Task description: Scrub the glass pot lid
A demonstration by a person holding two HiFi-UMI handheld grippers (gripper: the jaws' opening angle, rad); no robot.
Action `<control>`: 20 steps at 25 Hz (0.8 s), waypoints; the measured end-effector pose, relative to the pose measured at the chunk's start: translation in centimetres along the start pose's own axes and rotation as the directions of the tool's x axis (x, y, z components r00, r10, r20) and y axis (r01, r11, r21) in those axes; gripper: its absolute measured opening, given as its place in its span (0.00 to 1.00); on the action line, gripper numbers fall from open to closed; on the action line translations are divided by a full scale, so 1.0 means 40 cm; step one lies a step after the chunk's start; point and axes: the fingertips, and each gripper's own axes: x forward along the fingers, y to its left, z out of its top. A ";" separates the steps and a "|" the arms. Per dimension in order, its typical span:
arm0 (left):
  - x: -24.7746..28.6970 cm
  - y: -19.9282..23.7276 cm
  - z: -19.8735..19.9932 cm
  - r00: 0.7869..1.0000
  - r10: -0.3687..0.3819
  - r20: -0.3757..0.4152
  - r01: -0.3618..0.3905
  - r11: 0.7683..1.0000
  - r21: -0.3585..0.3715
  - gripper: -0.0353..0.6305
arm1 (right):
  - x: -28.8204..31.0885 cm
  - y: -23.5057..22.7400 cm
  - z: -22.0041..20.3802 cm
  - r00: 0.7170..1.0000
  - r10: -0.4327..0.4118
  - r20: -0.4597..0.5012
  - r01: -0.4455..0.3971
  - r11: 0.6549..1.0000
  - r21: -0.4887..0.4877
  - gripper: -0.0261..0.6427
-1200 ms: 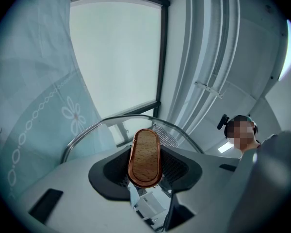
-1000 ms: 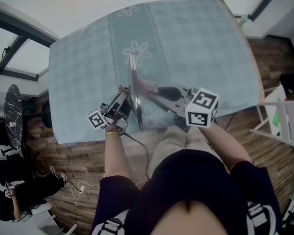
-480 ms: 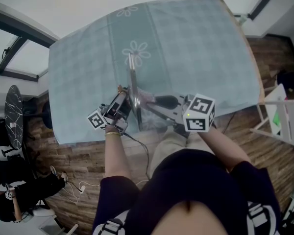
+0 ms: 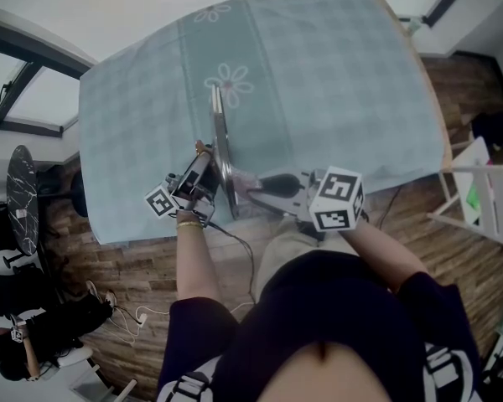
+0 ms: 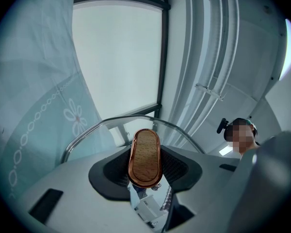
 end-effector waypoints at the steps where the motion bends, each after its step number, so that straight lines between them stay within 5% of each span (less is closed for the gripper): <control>1: -0.002 0.000 0.000 1.000 0.000 0.003 0.000 1.000 -0.002 0.30 | 0.001 0.006 -0.007 1.000 0.006 -0.008 -0.006 1.000 -0.001 0.14; 20: 0.001 0.000 0.001 1.000 -0.010 0.000 0.010 1.000 -0.003 0.30 | -0.028 0.069 -0.095 0.986 0.126 -0.110 -0.126 0.992 0.003 0.14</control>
